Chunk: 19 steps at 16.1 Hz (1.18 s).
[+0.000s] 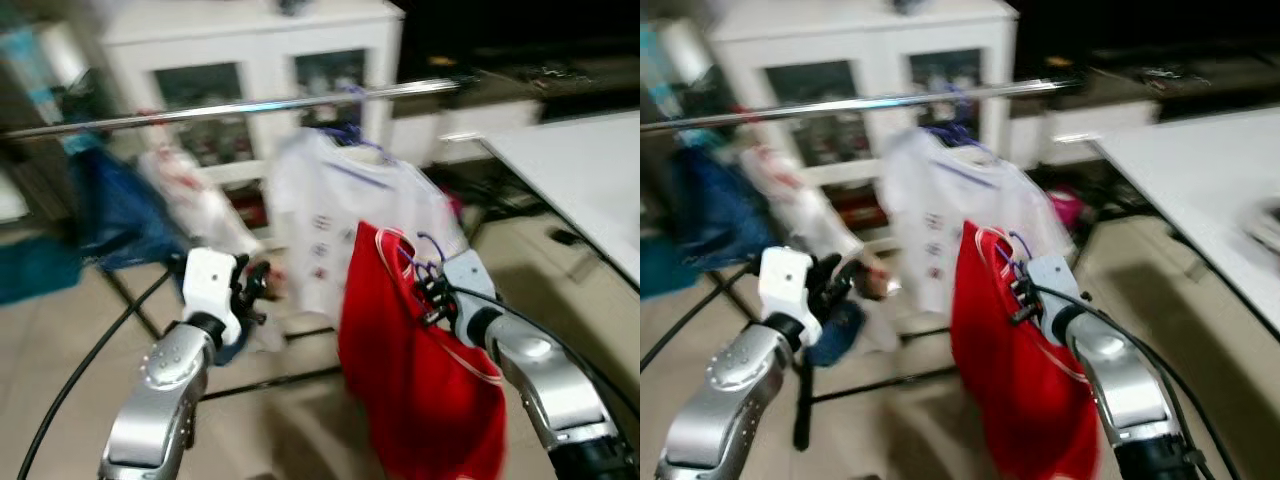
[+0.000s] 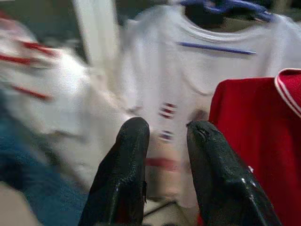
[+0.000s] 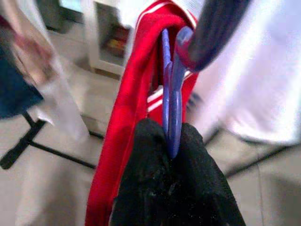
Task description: Hang hanger
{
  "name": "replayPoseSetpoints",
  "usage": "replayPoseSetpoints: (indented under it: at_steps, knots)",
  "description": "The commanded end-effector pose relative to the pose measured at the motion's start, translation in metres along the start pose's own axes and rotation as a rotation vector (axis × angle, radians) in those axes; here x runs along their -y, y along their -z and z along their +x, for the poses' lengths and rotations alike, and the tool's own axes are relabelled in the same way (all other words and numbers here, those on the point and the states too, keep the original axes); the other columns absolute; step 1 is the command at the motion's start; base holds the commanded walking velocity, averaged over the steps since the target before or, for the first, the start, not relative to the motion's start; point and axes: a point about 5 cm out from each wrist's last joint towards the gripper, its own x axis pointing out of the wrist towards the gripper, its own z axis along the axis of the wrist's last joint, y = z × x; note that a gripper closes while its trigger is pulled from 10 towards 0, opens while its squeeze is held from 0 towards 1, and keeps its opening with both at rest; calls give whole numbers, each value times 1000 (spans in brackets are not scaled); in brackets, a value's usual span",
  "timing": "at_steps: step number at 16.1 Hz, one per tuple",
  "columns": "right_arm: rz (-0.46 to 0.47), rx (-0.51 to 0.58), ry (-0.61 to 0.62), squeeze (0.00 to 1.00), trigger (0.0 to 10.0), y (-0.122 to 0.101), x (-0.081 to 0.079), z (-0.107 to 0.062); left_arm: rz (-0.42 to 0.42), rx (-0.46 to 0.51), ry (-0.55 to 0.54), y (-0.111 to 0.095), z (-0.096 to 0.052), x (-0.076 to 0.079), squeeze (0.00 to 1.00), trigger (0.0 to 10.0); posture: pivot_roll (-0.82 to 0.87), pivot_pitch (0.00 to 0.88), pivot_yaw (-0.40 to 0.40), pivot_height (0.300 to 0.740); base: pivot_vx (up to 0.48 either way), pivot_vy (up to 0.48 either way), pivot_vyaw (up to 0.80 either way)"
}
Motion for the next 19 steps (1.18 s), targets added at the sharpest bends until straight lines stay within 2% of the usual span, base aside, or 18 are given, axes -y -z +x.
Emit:
replayPoseSetpoints:
  at_steps: [1, 5, 7, 9, 10, 11, 12, 16, 17, 19]
  knots:
    - [0, 91, 9, 0, 10000, -18, 0, 1, 14, 5, -20, -3, -2, -5, 0, 10000, -122, 29, 31, 740, 405, 0, 0]
    - [-9, 144, 18, 0, 10000, -31, -1, 2, 20, 21, -14, -5, -2, -4, 0, 10000, -122, 34, 32, 740, 407, 0, 0]
    - [-74, 202, -106, 0, 10000, -45, -17, -2, 16, 44, -20, -9, -5, -5, 0, 10000, -116, 41, 23, 740, 411, 0, 400]
    - [-105, 222, -122, 0, 10000, -49, -19, -4, 33, 42, -15, -9, -9, -4, 0, 10000, -114, 47, 15, 740, 416, 0, 800]
    - [-43, 258, -78, 0, 10000, -56, -13, -5, 66, 39, -4, -11, -10, -3, 0, 10000, -114, 52, 14, 740, 371, 0, 0]
    - [-15, 328, -67, 0, 10000, -67, -9, -10, 44, 86, 37, -18, -11, 2, 0, 10000, -114, 52, 14, 740, 0, 0, 0]
    - [-44, 357, -84, 0, 10000, -75, -9, -14, 52, 107, 97, -22, -13, 8, 0, 10000, -119, 57, 13, 740, 0, 0, 0]
    - [-55, 366, -106, 0, 10000, -91, -8, -13, 70, 117, 265, -30, -20, 21, 0, 10000, -118, 65, 5, 740, 0, 0, 0]
    - [-2, 342, -102, 0, 10000, -103, -6, -4, 81, 114, 345, -34, -24, 24, 0, 10000, -116, 67, 9, 740, 0, 0, 0]
    - [36, 314, -121, 0, 10000, -118, -8, 12, 82, 103, 413, -35, -25, 25, 0, 10000, -118, 67, 16, 740, 0, 0, 0]
